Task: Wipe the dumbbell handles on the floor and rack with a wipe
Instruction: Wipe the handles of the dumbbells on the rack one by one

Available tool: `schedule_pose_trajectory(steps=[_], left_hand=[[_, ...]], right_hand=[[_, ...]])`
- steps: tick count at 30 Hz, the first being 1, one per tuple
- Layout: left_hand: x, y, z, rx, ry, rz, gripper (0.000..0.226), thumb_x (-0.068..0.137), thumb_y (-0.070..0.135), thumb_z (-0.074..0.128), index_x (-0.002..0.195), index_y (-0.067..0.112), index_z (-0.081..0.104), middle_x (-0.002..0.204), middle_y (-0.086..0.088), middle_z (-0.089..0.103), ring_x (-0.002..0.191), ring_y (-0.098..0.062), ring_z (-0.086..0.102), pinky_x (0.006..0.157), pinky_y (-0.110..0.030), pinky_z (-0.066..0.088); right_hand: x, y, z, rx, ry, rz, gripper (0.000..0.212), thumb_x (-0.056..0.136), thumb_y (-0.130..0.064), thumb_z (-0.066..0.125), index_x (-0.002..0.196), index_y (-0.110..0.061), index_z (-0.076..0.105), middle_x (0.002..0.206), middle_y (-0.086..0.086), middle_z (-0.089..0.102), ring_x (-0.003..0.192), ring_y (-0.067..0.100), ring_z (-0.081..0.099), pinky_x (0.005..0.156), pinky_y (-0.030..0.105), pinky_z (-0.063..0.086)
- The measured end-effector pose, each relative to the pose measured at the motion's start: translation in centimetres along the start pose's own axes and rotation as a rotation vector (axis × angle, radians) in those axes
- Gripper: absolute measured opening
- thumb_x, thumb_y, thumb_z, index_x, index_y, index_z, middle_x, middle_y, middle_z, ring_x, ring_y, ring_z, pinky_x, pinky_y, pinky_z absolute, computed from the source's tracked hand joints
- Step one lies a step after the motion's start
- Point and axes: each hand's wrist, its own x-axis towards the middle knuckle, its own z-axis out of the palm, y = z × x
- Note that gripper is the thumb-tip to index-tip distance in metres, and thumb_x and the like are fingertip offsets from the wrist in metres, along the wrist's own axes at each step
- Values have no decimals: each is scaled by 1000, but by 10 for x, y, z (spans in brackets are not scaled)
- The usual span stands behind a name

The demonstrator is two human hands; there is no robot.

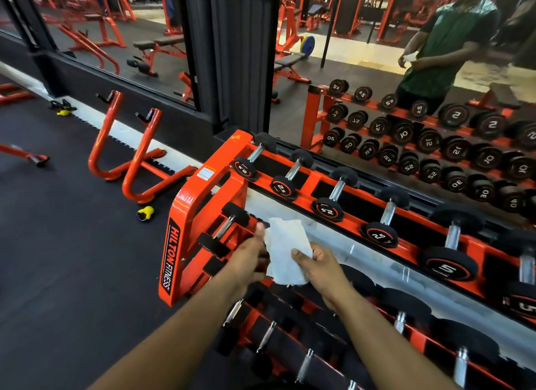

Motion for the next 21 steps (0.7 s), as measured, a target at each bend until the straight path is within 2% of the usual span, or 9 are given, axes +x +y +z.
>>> schedule_pose_trajectory(steps=[2, 4, 5, 7, 10, 12, 16, 18, 21], left_hand=[[-5, -3, 6, 87, -74, 27, 52, 94, 63, 58, 121, 19, 66, 111, 1, 77, 102, -20, 74, 86, -39, 61], [-3, -5, 7, 70, -24, 93, 33, 99, 39, 64, 111, 9, 69, 104, -6, 78, 96, -24, 75, 79, -36, 61], [-1, -6, 3, 26, 16, 120, 28, 99, 33, 65, 106, 7, 71, 102, -9, 78, 96, -27, 75, 82, -39, 60], [1, -6, -9, -51, 80, 143, 22, 99, 28, 66, 97, 8, 73, 101, -11, 78, 92, -29, 75, 79, -42, 60], [-2, -5, -21, -70, 92, 133, 18, 100, 26, 65, 95, 10, 72, 93, -7, 77, 77, -20, 72, 56, -27, 53], [-5, -4, -26, -67, 42, 142, 15, 100, 22, 64, 101, 9, 71, 97, -8, 77, 83, -21, 73, 59, -28, 55], [-8, -2, -38, 21, -71, 233, 14, 101, 13, 62, 112, 8, 69, 108, -8, 77, 104, -27, 72, 82, -38, 59], [-8, 2, -46, 34, -106, 265, 12, 101, 11, 62, 111, 10, 68, 109, -6, 76, 103, -24, 72, 84, -39, 58], [-7, 7, -61, 66, -158, 288, 19, 95, -2, 64, 100, 14, 72, 104, -11, 73, 92, -25, 68, 78, -40, 55]], right_hand=[[-3, -1, 8, 6, 0, -8, 18, 101, -26, 61, 113, -16, 69, 99, -1, 78, 89, 15, 75, 70, 27, 57], [-6, -3, 14, 23, 10, -11, 18, 101, -27, 60, 110, -16, 71, 97, 0, 79, 86, 14, 76, 68, 25, 57], [-8, -4, 16, 25, 27, -10, 19, 102, -28, 59, 106, -14, 72, 94, 1, 79, 82, 13, 75, 65, 23, 56], [-8, -3, 18, -2, 80, -5, 26, 102, -30, 58, 99, -8, 72, 86, 5, 78, 74, 15, 72, 59, 21, 53], [-9, 2, 23, -9, 91, 6, 30, 103, -32, 56, 97, -6, 71, 87, 7, 77, 76, 20, 71, 63, 25, 54], [-9, 3, 29, 44, 79, 15, 26, 103, -31, 56, 102, -10, 72, 92, 6, 78, 83, 22, 74, 69, 30, 57], [-9, 2, 34, 120, -15, -42, 21, 102, -21, 60, 117, -12, 69, 108, 3, 77, 100, 21, 73, 82, 33, 58], [-8, 1, 33, 119, -50, -82, 21, 101, -17, 60, 119, -11, 69, 111, 6, 76, 104, 23, 72, 88, 36, 57], [-6, -1, 30, 115, -33, -110, 21, 99, -4, 58, 108, -14, 74, 111, 5, 75, 102, 20, 69, 84, 30, 54]])
